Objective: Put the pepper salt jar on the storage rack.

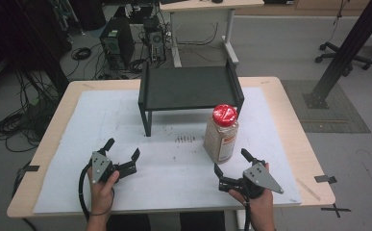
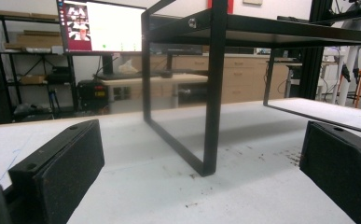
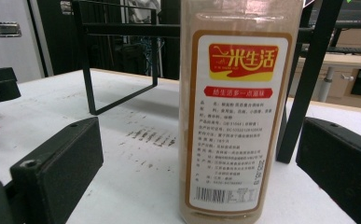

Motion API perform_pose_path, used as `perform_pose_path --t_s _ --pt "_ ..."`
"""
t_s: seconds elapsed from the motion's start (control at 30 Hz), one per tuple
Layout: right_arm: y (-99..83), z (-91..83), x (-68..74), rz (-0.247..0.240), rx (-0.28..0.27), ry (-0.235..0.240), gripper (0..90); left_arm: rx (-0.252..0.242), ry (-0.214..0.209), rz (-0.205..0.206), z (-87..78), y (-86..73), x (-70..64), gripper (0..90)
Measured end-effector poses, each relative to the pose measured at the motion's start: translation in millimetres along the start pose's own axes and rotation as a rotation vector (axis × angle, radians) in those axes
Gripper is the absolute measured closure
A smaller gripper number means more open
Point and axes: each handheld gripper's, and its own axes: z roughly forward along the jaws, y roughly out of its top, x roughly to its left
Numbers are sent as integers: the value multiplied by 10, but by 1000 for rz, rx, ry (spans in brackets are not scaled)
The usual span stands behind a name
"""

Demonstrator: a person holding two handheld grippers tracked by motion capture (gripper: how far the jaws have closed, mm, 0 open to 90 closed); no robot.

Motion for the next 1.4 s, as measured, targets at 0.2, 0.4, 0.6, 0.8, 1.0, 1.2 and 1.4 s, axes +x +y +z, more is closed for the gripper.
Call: perform_pose_path --t_s 0.2,0.4,0.6,0.8,1.0,1.2,1.4 --pt "51 45 -52 -13 6 -5 5 -1 0 0 1 0 -1 2" --pt "84 99 -105 -16 9 -10 5 0 0 0 0 0 0 2" --pt "111 178 -148 -14 10 -7 5 -1 0 -1 0 0 -1 2" --pt "132 270 -191 -10 12 -8 5 -3 1 3 -1 0 -4 2" --pt "140 359 -212 -14 17 -7 5 -11 12 4 -7 -2 -5 2" --pt "124 433 -233 -9 18 -11 4 -18 24 3 -12 -4 -9 2" --pt "121 472 -249 3 14 -10 4 -19 30 -1 -13 -4 -6 2"
